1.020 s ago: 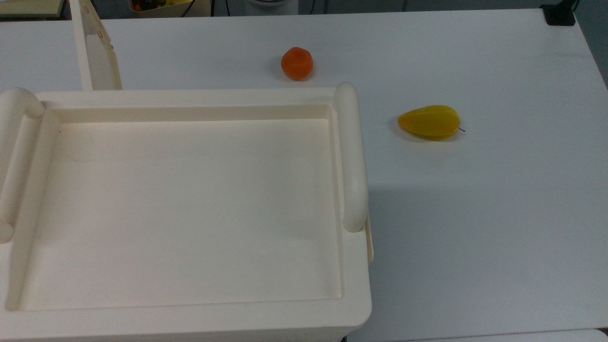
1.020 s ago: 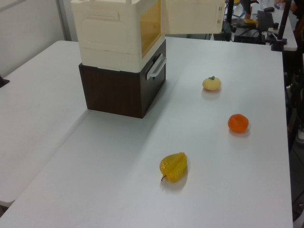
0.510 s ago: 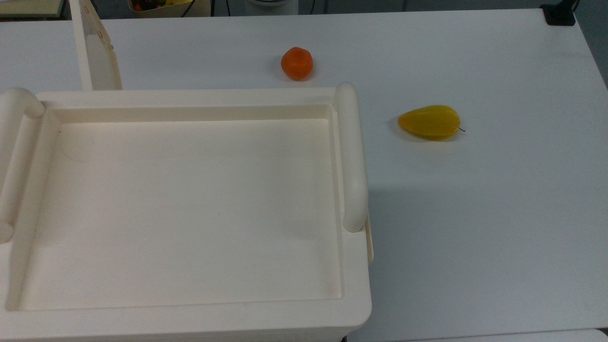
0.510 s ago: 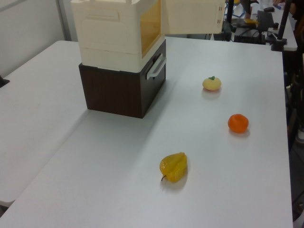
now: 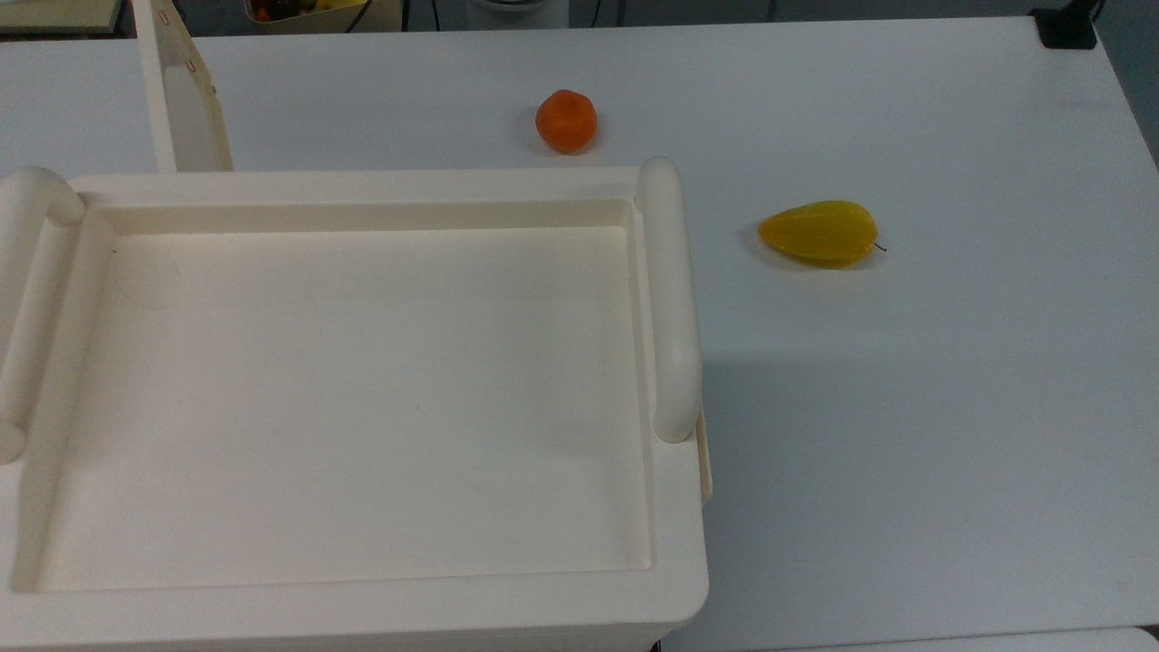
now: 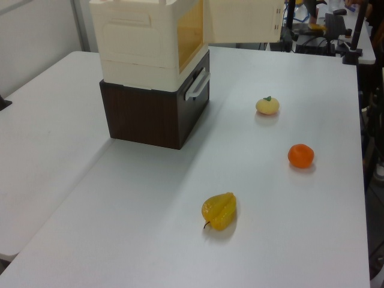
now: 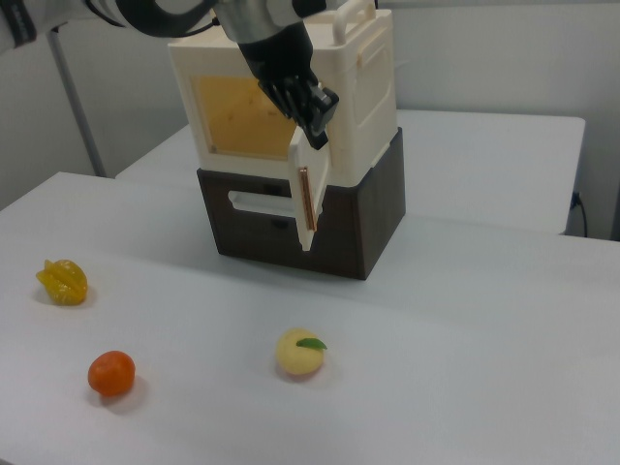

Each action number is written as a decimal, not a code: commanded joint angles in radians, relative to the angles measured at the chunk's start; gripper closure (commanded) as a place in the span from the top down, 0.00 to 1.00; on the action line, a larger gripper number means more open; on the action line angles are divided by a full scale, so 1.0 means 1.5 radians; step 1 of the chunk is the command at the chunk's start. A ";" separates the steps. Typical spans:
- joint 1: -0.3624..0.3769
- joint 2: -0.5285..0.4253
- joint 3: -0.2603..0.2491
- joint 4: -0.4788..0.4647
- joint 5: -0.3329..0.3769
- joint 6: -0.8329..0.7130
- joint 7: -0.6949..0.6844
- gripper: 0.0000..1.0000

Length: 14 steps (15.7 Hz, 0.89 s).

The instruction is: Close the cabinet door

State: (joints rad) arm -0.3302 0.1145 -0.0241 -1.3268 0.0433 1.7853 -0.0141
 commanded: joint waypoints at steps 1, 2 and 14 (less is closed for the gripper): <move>0.022 -0.002 0.002 -0.023 0.028 0.020 0.007 0.00; 0.034 -0.002 0.002 -0.024 0.039 0.025 0.012 0.00; 0.202 0.057 0.003 -0.050 0.085 0.209 0.132 0.00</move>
State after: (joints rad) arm -0.0902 0.1544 -0.0119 -1.3795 0.1563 1.9537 0.1214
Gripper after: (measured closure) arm 0.991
